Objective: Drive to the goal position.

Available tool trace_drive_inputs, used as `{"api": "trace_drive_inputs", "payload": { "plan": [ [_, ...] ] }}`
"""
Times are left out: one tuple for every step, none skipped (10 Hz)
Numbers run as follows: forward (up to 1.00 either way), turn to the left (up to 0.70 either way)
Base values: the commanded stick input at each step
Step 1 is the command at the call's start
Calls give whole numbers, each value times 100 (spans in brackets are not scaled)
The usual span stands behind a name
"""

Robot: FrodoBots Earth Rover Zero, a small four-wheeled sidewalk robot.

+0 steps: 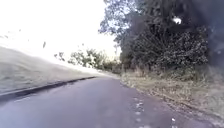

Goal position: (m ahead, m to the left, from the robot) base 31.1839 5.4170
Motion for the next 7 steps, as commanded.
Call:
{"api": "trace_drive_inputs", "payload": {
  "plan": [
    [100,0],
    [100,0],
    [100,0],
    [100,0],
    [100,0],
    [100,0],
    [100,0]
  ]
}}
